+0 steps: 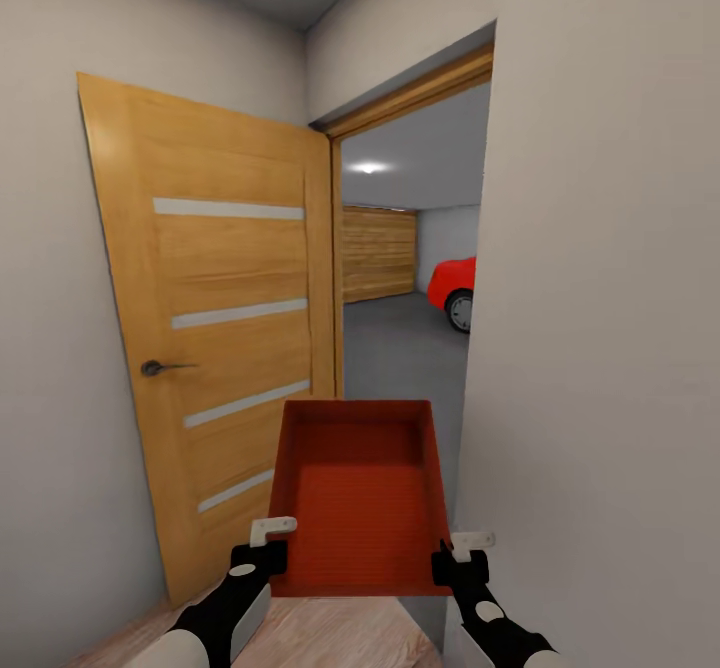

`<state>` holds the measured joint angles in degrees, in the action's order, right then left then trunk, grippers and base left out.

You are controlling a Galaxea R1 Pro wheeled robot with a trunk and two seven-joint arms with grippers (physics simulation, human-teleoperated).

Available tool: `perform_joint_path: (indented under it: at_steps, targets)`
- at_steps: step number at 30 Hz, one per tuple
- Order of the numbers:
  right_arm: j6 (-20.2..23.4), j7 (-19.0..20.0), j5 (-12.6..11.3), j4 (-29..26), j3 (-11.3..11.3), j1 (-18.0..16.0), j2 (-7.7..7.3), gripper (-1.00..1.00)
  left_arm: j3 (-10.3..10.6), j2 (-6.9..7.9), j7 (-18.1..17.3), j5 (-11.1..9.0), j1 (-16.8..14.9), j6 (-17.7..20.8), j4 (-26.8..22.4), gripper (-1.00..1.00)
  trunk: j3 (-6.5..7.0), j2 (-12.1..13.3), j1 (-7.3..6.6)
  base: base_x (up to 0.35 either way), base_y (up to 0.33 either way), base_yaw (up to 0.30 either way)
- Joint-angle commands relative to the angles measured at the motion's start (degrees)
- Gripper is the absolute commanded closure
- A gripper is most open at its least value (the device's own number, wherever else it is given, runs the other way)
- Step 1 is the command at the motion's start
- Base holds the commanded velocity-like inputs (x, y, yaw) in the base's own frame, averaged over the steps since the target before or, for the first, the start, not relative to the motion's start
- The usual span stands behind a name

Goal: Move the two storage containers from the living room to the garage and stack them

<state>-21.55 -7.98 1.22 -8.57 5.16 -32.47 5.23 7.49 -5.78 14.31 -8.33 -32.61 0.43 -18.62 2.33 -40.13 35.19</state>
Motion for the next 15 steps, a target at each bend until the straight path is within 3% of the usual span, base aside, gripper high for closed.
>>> perform_joint_path:
  at_steps: [1, 15]
  targets:
    - [-0.2, -0.5, 0.3, -0.1, -1.9, -0.1, -0.3, 1.0, -0.2, 0.53, 0.6, -0.8, 0.0, 0.1, 0.0, 1.0, -0.01, 0.0, 0.04, 0.252, 0.006, -0.203]
    - [-0.2, -0.4, 0.4, -0.1, -1.9, -0.1, -0.34, 1.0, -0.2, 0.52, 0.5, -0.8, 0.0, 0.2, 0.1, 1.0, -0.01, 0.0, 0.04, 0.298, 0.097, -0.027]
